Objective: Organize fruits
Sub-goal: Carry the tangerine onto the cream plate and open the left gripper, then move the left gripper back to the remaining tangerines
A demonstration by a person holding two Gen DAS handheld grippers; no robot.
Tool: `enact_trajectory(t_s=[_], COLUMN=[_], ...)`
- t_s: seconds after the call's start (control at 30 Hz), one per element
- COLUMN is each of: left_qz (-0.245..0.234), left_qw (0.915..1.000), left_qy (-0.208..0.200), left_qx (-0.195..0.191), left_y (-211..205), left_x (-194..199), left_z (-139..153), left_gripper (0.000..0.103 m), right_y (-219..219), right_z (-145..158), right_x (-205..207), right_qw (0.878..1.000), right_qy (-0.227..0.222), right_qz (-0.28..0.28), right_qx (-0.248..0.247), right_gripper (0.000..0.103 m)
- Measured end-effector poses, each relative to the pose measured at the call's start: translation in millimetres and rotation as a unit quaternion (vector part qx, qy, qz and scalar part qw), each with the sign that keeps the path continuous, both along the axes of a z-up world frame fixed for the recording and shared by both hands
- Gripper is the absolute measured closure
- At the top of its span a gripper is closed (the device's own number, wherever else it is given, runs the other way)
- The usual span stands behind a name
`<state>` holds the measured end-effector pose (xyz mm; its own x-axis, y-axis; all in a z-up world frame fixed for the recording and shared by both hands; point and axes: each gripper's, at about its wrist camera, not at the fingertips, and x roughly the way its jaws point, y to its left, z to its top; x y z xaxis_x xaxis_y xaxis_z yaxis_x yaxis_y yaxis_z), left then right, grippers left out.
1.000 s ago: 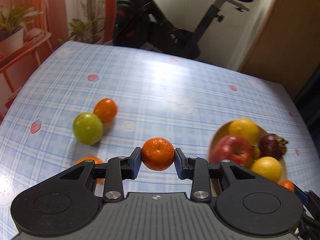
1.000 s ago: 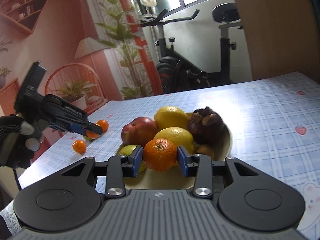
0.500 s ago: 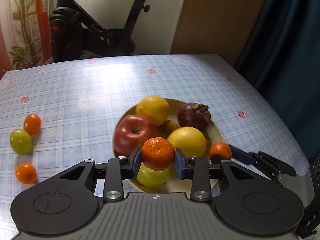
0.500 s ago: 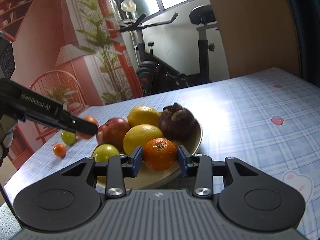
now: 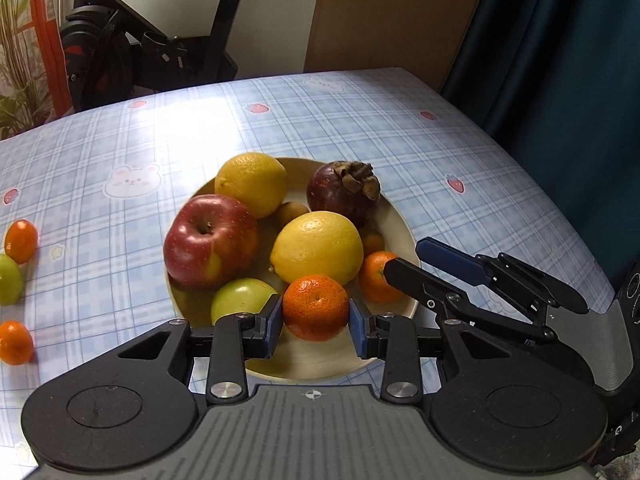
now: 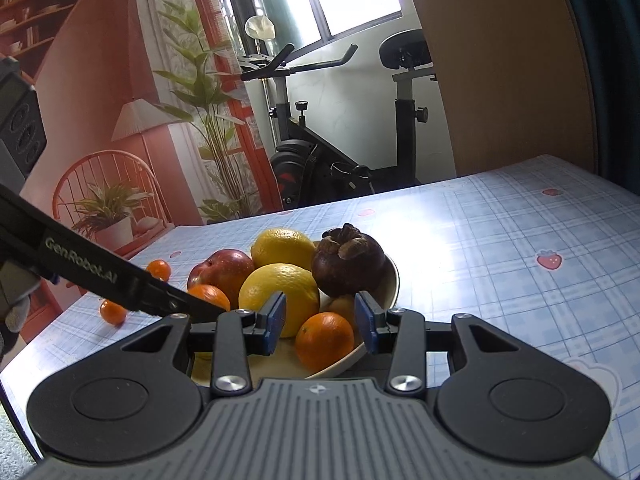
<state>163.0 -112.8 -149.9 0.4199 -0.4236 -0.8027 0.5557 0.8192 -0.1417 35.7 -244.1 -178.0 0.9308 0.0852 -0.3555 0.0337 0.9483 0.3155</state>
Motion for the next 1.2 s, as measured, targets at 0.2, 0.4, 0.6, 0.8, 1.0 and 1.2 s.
enact_trajectory(t_s=[0.2,0.4,0.6,0.8,1.0,1.2], left_qz=[0.002,0.004,0.01,0.017,0.064,0.14], left_qw=[1.0,0.9999,0.9997,0.9991,0.9957,0.9855], left_qy=[0.005,0.01,0.017,0.01,-0.03,-0.071], left_qx=[0.001,-0.007,-0.017,-0.038,-0.06,-0.063], left_y=[-0.7,-0.3,3.1,12.1,43.4,95.3], left_x=[2.0,4.4,5.4,6.1,13.0,25.3], left_z=[-1.9,-2.8,-1.9,5.5,28.0,48.4], left_gripper=[0.066,0.066,0.065,0.059,0.059,0.059], right_y=[-5.0,-10.6,-10.9,-10.3,-12.5,-12.0], right_z=[-1.4,-1.2,-1.2,-2.5,-3.7,-2.4], right_x=[-1.0,-0.4,0.1,1.7,2.1,3.0], right_qw=[1.0,1.0,0.999,0.999,0.999,0.999], right_qy=[0.002,0.006,0.007,0.01,0.01,0.018], right_qz=[-0.007,-0.012,-0.012,-0.013,-0.012,-0.016], right_qx=[0.016,0.028,0.029,0.031,0.034,0.03], right_gripper=[0.061,0.06,0.06,0.06,0.06,0.06])
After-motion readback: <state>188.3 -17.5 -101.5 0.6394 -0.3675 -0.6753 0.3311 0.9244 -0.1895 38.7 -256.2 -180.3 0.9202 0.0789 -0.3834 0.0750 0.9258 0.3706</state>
